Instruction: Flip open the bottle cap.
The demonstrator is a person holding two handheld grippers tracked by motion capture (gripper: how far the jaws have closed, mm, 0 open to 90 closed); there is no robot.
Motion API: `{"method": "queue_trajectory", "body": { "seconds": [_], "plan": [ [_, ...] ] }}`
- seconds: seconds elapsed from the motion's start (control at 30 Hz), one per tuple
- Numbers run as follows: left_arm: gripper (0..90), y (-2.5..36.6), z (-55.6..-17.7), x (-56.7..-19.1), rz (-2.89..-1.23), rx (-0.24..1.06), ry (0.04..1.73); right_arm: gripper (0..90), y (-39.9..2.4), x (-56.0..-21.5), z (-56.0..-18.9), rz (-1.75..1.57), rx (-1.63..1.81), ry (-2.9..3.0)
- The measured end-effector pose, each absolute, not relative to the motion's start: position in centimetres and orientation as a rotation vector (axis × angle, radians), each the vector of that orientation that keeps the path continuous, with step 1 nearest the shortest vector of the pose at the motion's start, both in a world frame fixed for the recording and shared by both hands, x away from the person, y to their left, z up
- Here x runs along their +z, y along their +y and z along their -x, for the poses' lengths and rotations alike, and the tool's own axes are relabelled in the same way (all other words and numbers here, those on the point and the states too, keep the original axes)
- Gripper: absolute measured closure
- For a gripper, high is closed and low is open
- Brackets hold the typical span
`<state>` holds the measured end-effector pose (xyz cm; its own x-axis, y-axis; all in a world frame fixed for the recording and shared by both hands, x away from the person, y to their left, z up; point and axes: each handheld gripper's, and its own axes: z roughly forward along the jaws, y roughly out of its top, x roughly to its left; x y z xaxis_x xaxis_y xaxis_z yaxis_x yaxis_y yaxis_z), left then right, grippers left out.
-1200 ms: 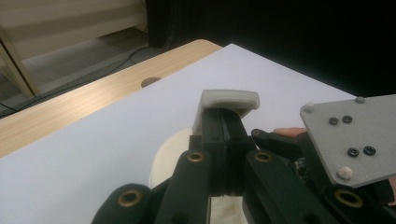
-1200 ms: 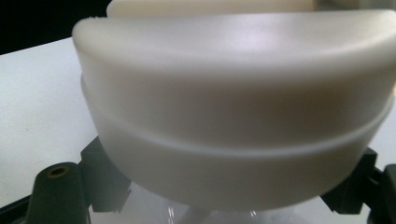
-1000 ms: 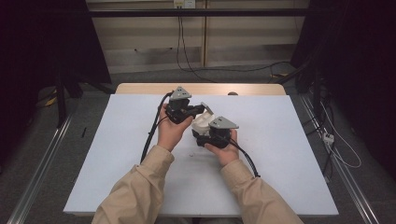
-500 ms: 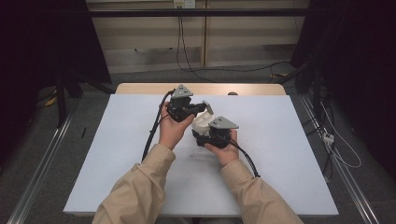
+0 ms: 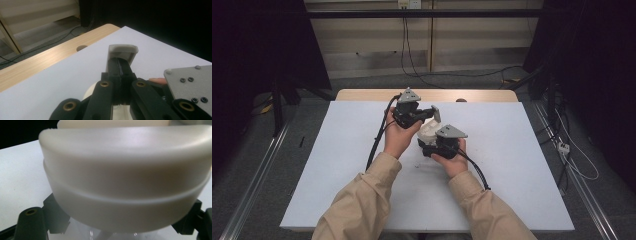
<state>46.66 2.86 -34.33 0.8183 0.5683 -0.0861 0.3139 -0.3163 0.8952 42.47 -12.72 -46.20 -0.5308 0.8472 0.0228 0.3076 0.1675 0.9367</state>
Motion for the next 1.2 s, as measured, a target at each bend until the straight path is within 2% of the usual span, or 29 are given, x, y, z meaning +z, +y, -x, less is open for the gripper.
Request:
{"method": "queue_trajectory", "body": {
  "seconds": [1.2],
  "plan": [
    [90.0, 1.6, -47.6, -33.9, -1.947, 0.296, 0.671, 18.8, -12.7, -46.2, -42.5, -1.09, 1.356, 1.931]
  ]
}}
